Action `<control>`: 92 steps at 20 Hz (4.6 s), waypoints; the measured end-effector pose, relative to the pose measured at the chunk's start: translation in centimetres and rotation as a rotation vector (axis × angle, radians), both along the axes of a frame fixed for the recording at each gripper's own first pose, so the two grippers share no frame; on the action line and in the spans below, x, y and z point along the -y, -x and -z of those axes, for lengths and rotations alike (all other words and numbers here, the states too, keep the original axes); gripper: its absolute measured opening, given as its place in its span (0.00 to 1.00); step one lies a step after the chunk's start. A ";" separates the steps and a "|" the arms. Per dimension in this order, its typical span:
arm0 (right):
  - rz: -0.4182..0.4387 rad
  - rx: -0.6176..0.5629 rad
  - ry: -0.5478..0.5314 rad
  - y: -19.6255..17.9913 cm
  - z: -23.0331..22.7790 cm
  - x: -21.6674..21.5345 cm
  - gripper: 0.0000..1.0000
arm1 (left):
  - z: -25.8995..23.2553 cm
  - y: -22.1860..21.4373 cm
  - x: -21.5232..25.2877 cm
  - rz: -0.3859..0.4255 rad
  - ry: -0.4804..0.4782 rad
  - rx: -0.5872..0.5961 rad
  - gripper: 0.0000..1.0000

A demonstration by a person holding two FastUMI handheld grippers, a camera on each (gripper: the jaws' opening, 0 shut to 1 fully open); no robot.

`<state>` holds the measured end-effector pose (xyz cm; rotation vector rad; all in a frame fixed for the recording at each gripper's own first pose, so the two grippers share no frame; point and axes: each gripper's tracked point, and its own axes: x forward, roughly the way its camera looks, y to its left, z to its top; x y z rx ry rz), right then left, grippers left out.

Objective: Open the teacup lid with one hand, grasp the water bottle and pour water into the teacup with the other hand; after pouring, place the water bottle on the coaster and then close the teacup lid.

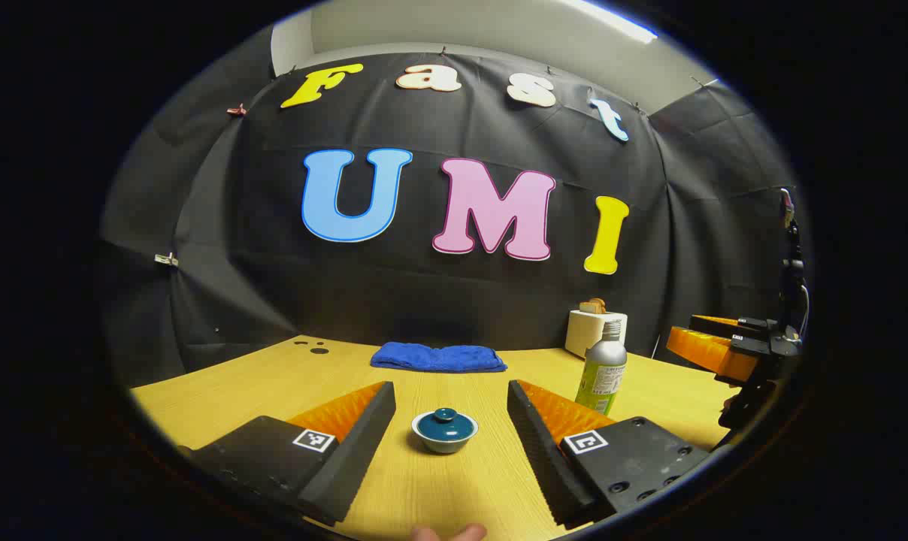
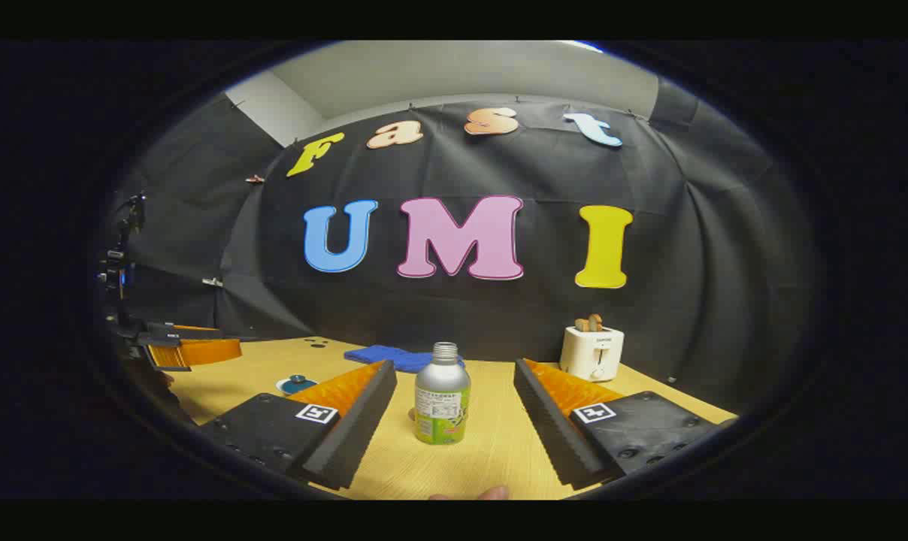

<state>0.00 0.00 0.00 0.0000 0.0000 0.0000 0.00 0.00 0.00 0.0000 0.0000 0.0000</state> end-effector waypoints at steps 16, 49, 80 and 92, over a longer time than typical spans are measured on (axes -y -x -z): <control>0.001 0.000 0.003 0.0 0.1 0.0 0.98 | 0.7 -0.5 -0.3 -0.016 0.003 -0.014 0.95; 0.018 0.012 -0.037 0.1 -0.3 1.6 0.98 | 10.4 -13.2 -1.3 -0.015 0.011 -0.298 0.69; 0.022 -0.246 0.043 -7.8 11.5 -1.7 0.97 | 2.0 -0.7 -7.5 -0.077 0.188 -0.033 0.31; 0.002 -0.266 0.014 -9.3 12.3 -2.7 0.83 | 1.1 0.1 -8.5 -0.078 0.198 -0.020 0.34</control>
